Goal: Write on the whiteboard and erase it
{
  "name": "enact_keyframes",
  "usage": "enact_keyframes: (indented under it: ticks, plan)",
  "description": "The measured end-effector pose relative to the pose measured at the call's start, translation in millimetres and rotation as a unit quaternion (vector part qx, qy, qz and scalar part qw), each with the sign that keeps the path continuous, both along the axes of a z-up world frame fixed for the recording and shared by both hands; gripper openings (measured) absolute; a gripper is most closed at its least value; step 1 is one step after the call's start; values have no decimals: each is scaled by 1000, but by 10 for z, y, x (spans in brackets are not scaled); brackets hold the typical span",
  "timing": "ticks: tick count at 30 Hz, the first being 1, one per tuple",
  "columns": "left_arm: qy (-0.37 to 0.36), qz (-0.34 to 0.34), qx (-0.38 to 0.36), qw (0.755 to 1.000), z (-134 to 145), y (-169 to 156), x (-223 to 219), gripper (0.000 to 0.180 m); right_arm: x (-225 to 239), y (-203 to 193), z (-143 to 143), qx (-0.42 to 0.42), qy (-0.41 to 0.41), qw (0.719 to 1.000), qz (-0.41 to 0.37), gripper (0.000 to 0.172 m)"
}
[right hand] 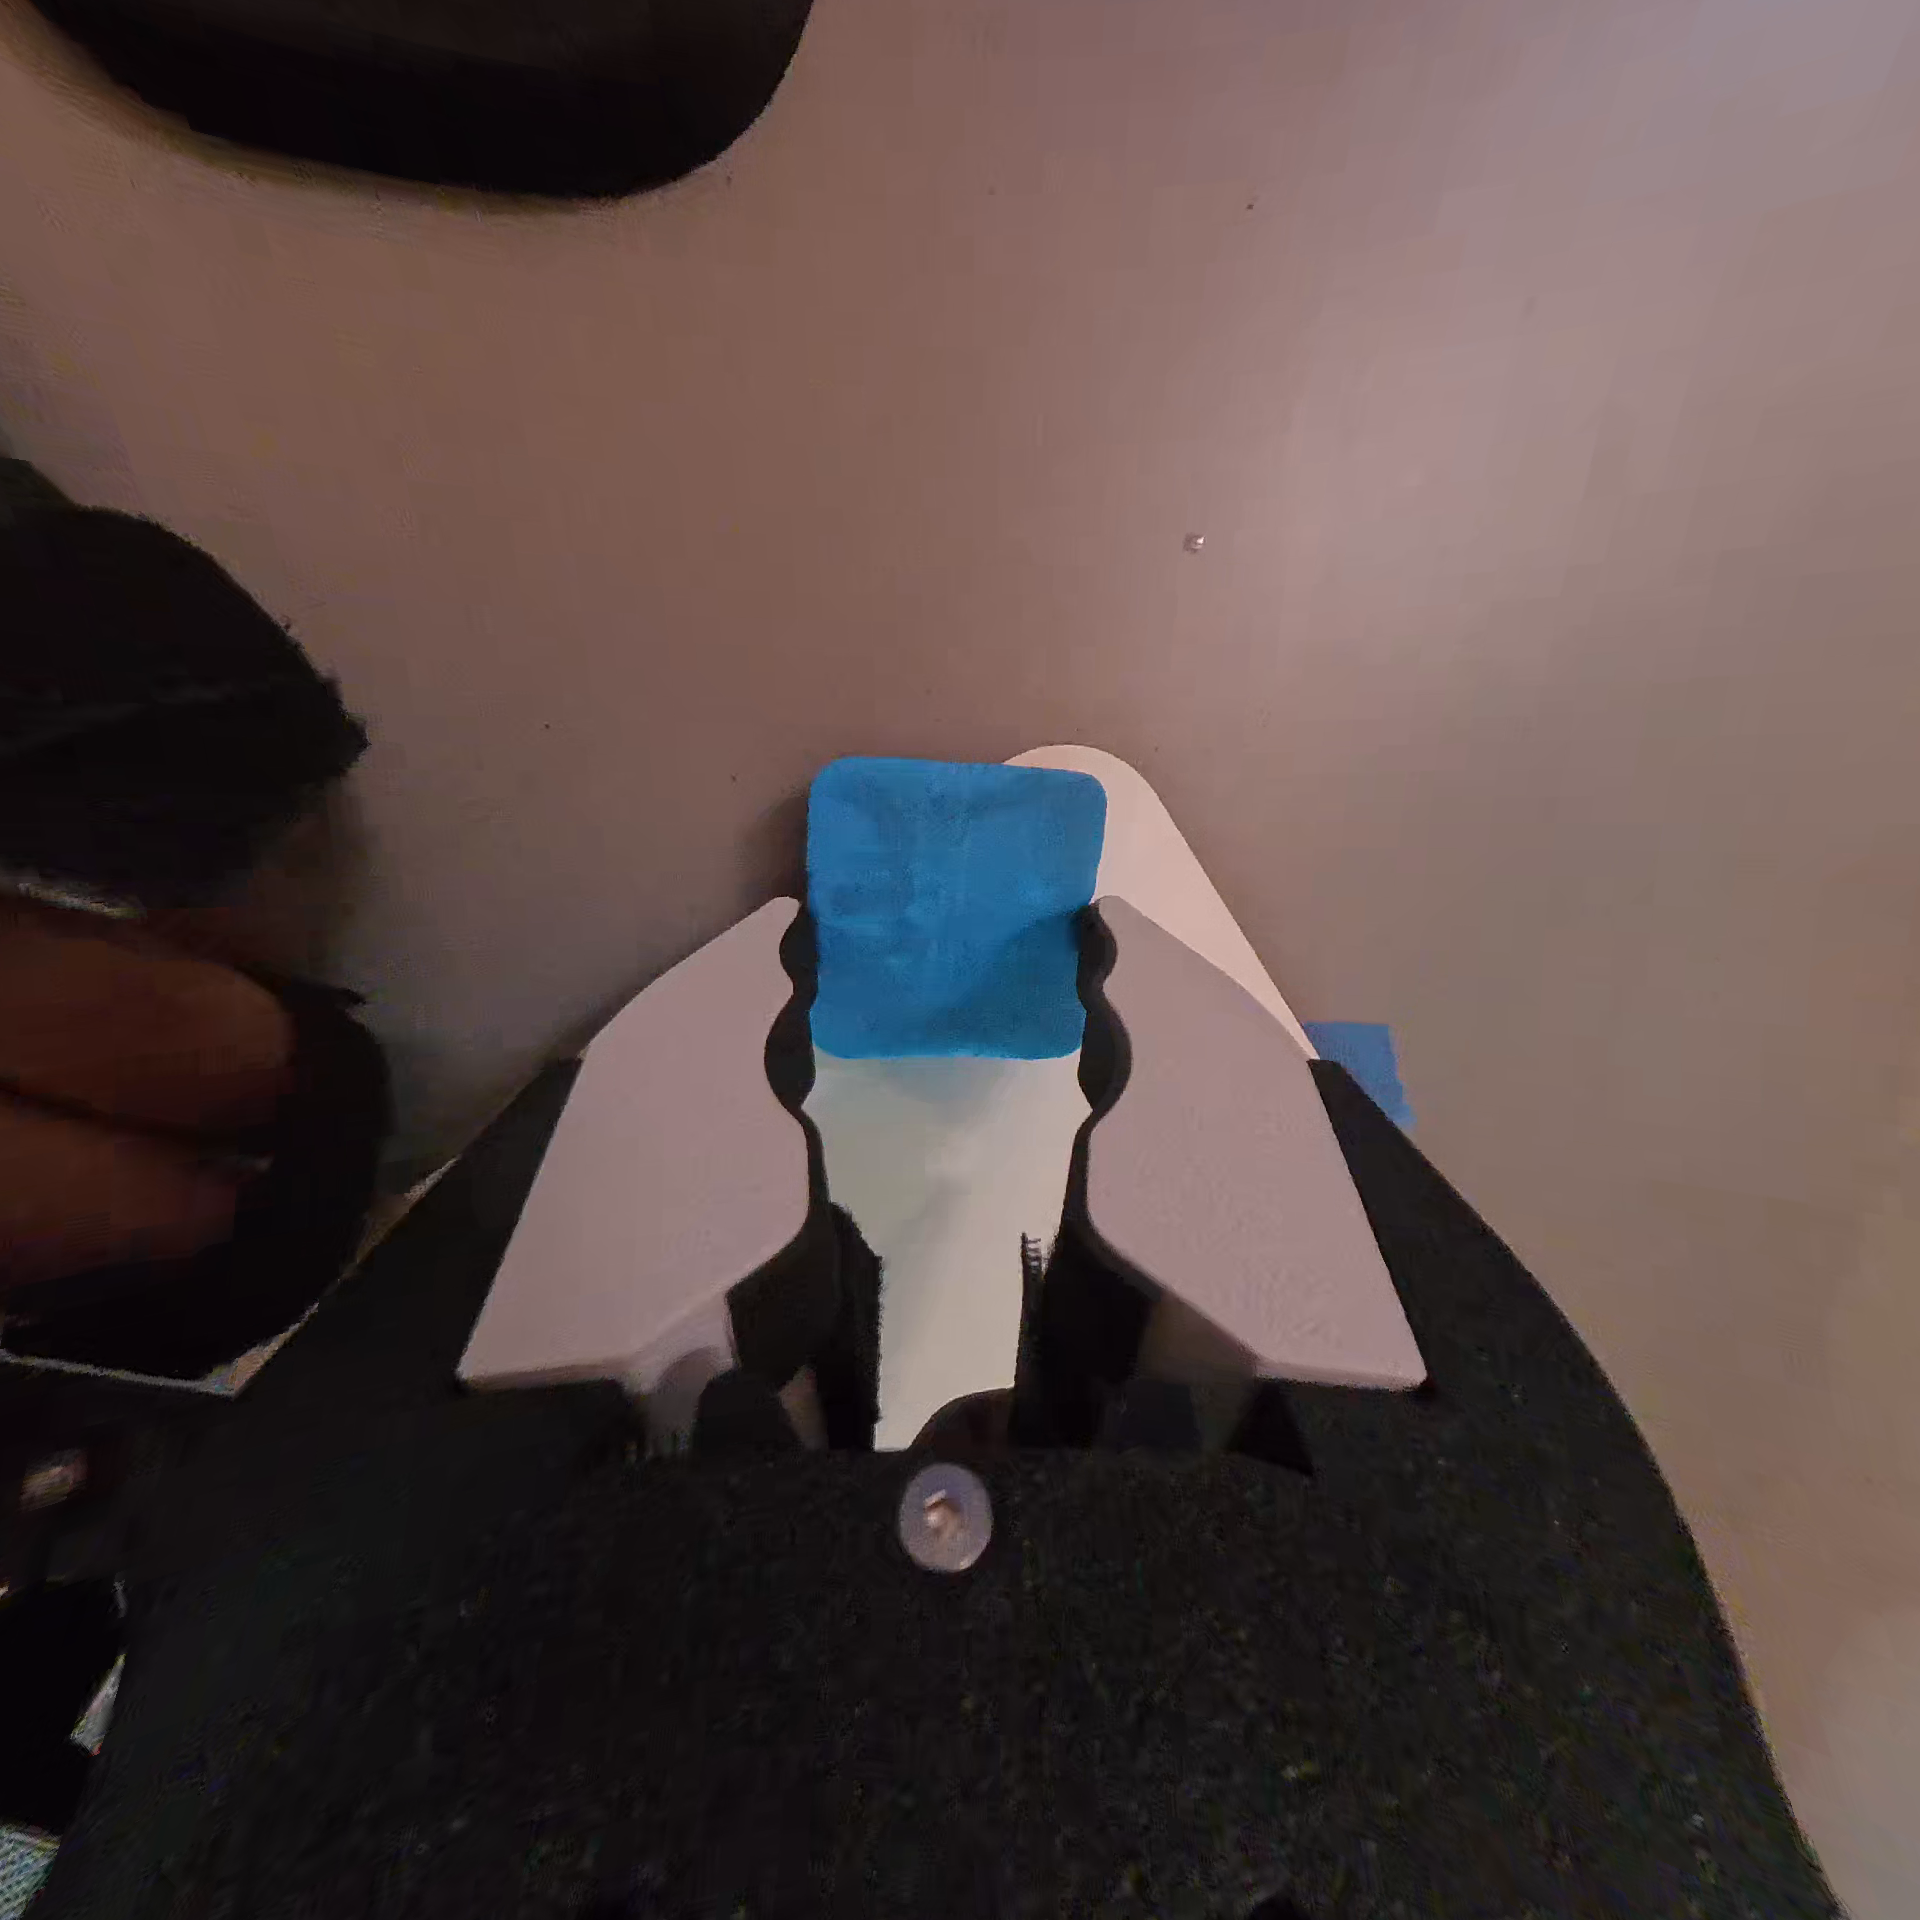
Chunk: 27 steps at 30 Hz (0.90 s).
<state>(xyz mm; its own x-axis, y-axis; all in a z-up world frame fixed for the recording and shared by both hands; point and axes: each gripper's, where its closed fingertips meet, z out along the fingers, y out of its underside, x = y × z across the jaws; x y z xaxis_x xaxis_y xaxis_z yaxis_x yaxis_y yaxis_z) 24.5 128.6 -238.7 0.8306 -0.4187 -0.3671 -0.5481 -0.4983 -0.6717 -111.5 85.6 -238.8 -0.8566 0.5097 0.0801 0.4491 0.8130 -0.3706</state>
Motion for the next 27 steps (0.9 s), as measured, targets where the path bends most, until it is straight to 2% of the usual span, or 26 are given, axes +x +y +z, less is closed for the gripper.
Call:
enact_keyframes:
  ticks: [1, 4, 8, 11, 14, 17, 22, 25, 27]
  plan:
    - [-11, 1, -30, 999, -92, 4, -3, 1, -10, -4, -2, 3, 1, 1000, 6, 49]
    - [-82, 3, -45, 996, -108, 55, 68, 1, -138, 1, -8, 2, 16, 1000, 2, 49]
    - [-116, 5, -48, 992, -111, 65, 112, 1, -463, 197, -8, 14, 46, 997, -58, 49]
    - [-123, 9, -40, 992, -110, 70, 94, 0, -488, 235, -5, 16, 53, 995, -78, 49]
    - [-110, 19, -33, 993, -108, 83, 32, 0, -250, -22, -6, 7, 52, 998, -30, 49]
    - [-107, 19, -32, 994, -108, 83, 32, 0, -277, 12, -6, -14, 49, 998, -40, 49]
    - [-110, 23, -33, 993, -107, 70, 32, 0, -663, 792, -21, 11, 68, 982, -176, 49]
    - [-112, 21, -35, 993, -108, 68, 39, 1, -666, 1590, -25, 41, 63, 961, -268, 49]
    - [-112, 20, -34, 993, -108, 68, 40, 1, -628, 2215, -28, 42, 69, 933, -349, 49]
